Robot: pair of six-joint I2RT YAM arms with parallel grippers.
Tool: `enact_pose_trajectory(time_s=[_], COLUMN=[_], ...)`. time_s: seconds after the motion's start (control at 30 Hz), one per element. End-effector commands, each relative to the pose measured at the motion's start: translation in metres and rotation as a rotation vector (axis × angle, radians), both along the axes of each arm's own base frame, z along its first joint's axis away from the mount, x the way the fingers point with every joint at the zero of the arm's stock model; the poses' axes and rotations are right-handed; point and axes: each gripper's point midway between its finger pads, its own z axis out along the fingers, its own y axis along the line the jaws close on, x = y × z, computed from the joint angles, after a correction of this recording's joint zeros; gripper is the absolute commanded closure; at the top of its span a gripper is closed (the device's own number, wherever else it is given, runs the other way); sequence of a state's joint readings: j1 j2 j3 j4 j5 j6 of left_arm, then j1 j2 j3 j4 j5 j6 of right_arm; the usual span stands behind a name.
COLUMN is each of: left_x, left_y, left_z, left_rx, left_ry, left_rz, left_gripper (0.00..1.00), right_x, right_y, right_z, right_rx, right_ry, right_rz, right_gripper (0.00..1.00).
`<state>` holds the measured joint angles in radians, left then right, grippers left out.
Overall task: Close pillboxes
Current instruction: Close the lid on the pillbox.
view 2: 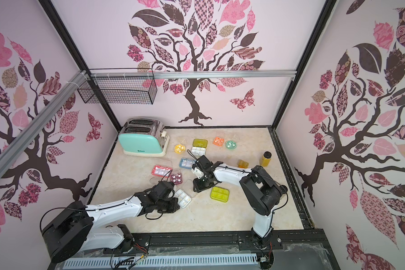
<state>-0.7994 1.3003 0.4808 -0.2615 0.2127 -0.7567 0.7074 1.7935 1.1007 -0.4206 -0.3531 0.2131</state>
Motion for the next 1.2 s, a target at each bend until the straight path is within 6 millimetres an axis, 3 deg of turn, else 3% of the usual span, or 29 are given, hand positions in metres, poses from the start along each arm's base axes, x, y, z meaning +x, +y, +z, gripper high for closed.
enact_pose_trajectory(time_s=[0.0,0.3,0.7,0.97,1.17], left_x=[0.010,0.013,0.021,0.007,0.004], left_y=[-0.007,-0.013,-0.021,-0.004,0.013], left_z=[0.004,0.004,0.014,0.033,0.060], left_rx=[-0.010,-0.023,-0.058,-0.031,0.015], left_ry=[-0.035,-0.037,-0.060,-0.064,-0.122], left_rz=[0.003,-0.002,0.007,-0.009,-0.016], left_gripper=[1.00,1.00,1.00,1.00,0.96], right_x=[-0.002,-0.012,-0.040,-0.024,-0.013], right_y=[0.012,0.024,0.043,0.024,0.014], right_z=[0.029,0.054,0.064,0.062,0.056], right_rx=[0.079,0.184,0.275,0.183,0.135], right_ry=[-0.006,0.017,0.064,-0.043,-0.066], right_rz=[0.028,0.054,0.080,-0.014,-0.109], right_gripper=[0.55,0.55,0.50,0.50,0.47])
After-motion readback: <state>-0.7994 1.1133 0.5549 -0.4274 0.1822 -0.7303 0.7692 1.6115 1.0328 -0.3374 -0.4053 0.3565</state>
